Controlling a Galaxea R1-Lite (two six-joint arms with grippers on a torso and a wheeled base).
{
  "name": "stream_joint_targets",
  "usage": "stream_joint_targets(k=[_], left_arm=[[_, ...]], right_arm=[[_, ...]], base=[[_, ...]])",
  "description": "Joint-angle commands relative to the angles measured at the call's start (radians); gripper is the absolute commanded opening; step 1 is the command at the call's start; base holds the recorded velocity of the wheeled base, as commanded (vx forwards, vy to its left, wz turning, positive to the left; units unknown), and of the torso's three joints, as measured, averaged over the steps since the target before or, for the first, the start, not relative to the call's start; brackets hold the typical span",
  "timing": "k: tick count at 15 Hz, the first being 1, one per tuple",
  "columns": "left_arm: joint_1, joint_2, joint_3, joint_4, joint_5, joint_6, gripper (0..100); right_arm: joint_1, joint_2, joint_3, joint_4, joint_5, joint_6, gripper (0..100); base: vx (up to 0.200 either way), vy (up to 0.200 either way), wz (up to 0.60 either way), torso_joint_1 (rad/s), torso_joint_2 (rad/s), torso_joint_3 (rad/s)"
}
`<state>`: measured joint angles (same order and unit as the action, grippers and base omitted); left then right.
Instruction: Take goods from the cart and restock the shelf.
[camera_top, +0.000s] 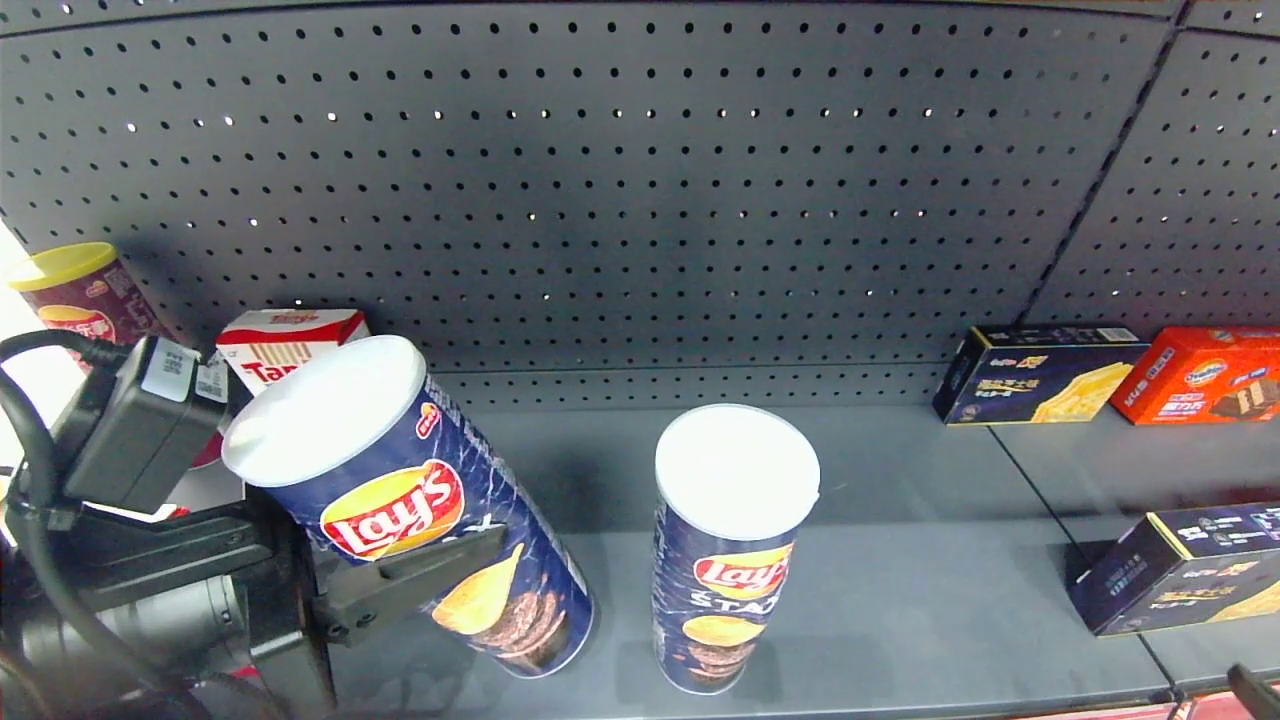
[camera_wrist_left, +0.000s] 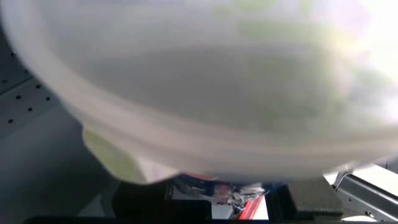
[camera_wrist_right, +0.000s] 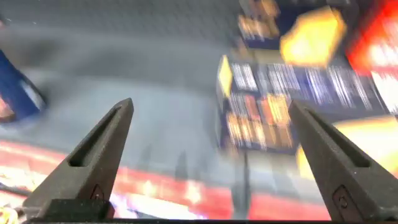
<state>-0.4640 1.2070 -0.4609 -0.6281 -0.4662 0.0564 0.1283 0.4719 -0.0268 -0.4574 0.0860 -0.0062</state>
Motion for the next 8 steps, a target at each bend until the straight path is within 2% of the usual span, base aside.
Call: stream_joint_targets(k=[1,2,3,5,6,8], left_arm=[[0.002,-0.001,-0.012,-0.001,0.0,-0.003,0],[0.002,-0.001,-0.016,-0.001,-0.002,-0.001,0],[0.002,0.0,-0.019,-0.001,-0.002,-0.001,0],[0.001,-0.001,-0.021,-0.001,-0.003,-0.001,0],[0.001,-0.001,-0.019,-0.001,-0.005,0.0,0],[-0.001,-0.001,-0.021,-0.001,-0.006,0.0,0]], right_arm=[[-0.022,-0.378,0.027,0.344,-0.149,0.028,100],[-0.022,-0.371,0.027,0.37,-0.267,0.025,100],[-0.022,-0.372,0.025,0.404,-0.341,0.031,100],[-0.022,-0.371,0.027,0.399,-0.385,0.054,100],[-0.021,-0.371,0.027,0.399,-0.338,0.049,100],[-0.022,-0.372,0.027,0.448,-0.134,0.025,100]], base=[[0.0,0.0,0.0,0.0,0.0,0.0],[0.0,0.0,0.0,0.0,0.0,0.0],[0.0,0.0,0.0,0.0,0.0,0.0],[0.0,0.0,0.0,0.0,0.0,0.0],[0.0,0.0,0.0,0.0,0.0,0.0],[0.0,0.0,0.0,0.0,0.0,0.0]])
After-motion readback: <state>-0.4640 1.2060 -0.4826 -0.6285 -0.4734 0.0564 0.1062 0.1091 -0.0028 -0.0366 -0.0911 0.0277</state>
